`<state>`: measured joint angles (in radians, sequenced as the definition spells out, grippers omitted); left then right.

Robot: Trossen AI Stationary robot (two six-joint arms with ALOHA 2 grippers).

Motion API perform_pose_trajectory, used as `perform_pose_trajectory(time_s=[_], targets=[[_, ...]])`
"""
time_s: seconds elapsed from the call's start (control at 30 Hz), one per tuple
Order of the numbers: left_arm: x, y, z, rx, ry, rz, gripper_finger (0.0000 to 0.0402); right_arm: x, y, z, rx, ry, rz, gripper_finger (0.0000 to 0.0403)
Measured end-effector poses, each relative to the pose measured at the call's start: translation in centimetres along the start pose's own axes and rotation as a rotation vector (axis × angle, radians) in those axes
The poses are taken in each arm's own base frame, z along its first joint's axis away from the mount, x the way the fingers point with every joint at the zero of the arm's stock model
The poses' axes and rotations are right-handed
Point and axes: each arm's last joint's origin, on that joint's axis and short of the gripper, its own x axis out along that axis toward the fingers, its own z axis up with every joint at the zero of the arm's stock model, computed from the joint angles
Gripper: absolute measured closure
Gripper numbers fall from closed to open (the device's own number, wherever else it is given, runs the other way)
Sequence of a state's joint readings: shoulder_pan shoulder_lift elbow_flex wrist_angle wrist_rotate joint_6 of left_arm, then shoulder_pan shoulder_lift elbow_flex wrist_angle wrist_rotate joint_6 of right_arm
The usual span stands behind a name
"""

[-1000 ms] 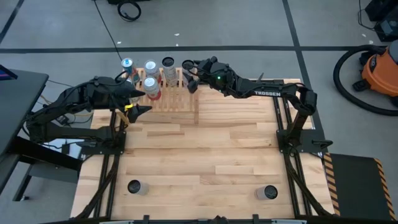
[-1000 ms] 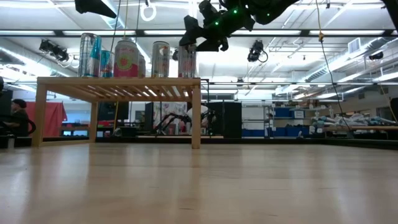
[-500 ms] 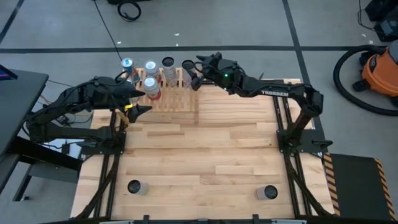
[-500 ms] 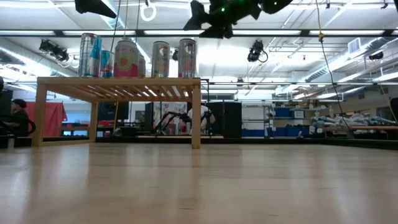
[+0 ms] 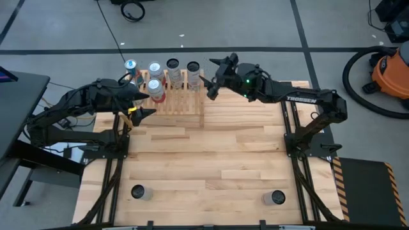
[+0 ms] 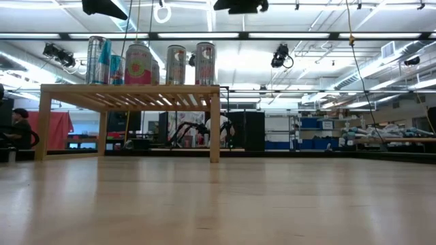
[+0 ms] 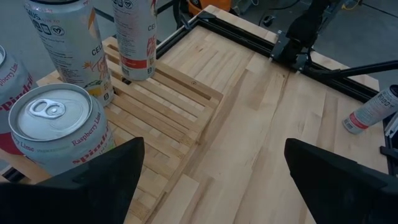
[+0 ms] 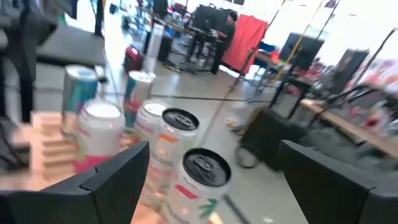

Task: Place canned beverage on shelf
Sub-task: Put the white and yellow soda can on the shelf aligned with the other white and yellow soda can

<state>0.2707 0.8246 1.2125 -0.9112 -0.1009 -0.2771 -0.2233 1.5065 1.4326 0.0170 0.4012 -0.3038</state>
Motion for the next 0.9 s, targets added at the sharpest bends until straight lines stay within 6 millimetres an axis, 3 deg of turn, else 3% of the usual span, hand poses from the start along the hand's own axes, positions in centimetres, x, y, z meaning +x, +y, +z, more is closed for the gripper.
perform_pose_trajectory(time_s=[0.17,0.5,0.9], targets=[[0.0,0.0,0.0,0.0,0.0,0.0,0.0012,-1.8,1.8,0.8,-0.112,0.034,-0.033,0.0036],[0.0,0.0,0.0,-0.001,0.0,0.0,0.0012,-7.3,4.3,3.0,-0.071,0.015,0.135,0.0028],[0.0,0.0,0.0,-0.001,0.0,0.0,0.0012,-11.1,8.5,3.6,0.051,0.014,0.508,0.0028]])
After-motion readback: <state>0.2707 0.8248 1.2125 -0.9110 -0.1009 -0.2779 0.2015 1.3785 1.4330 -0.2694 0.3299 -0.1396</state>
